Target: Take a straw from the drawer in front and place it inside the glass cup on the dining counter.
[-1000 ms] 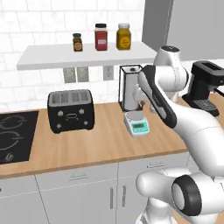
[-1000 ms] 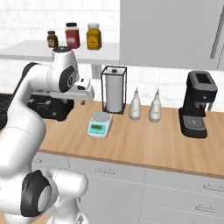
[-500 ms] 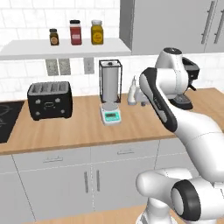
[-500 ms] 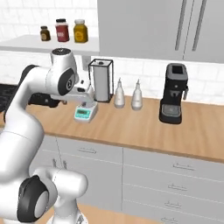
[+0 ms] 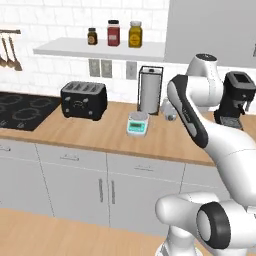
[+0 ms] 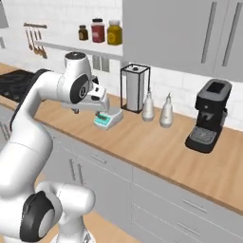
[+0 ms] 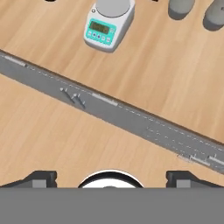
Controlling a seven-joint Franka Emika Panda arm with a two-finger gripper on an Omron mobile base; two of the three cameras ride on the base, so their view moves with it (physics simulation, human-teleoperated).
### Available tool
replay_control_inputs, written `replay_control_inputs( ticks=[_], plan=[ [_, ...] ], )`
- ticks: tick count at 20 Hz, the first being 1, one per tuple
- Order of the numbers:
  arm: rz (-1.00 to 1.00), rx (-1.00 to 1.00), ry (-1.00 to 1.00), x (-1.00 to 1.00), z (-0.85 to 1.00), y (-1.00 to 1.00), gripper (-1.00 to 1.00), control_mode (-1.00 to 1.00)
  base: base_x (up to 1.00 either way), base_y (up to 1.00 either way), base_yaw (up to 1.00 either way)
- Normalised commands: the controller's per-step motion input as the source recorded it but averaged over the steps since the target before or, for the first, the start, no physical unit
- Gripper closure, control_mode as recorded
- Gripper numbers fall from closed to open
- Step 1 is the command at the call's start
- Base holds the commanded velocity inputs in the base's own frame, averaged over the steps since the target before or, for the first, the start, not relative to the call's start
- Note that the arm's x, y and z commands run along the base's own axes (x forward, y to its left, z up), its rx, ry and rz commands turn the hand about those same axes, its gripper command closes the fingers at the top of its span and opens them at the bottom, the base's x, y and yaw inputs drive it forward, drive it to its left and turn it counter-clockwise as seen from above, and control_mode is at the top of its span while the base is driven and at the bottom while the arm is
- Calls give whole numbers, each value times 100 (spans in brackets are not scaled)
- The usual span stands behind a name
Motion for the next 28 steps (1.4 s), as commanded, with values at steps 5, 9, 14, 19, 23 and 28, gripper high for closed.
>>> replay_control_inputs(
  ticks=[5, 9, 14, 19, 23, 28],
  plan=[
    [0, 0, 0, 0, 0, 0, -100, 100, 0, -72, 65],
    [0, 0, 0, 0, 0, 0, -100, 100, -2, -84, 60],
    [0, 0, 0, 0, 0, 0, -100, 100, -2, -78, 52],
    [0, 0, 0, 0, 0, 0, -100, 100, -22, -88, 37],
    [0, 0, 0, 0, 0, 0, -100, 100, -36, -100, 21],
    [0, 4, 0, 5, 0, -8, -100, -100, -3, -30, 3]
  ],
)
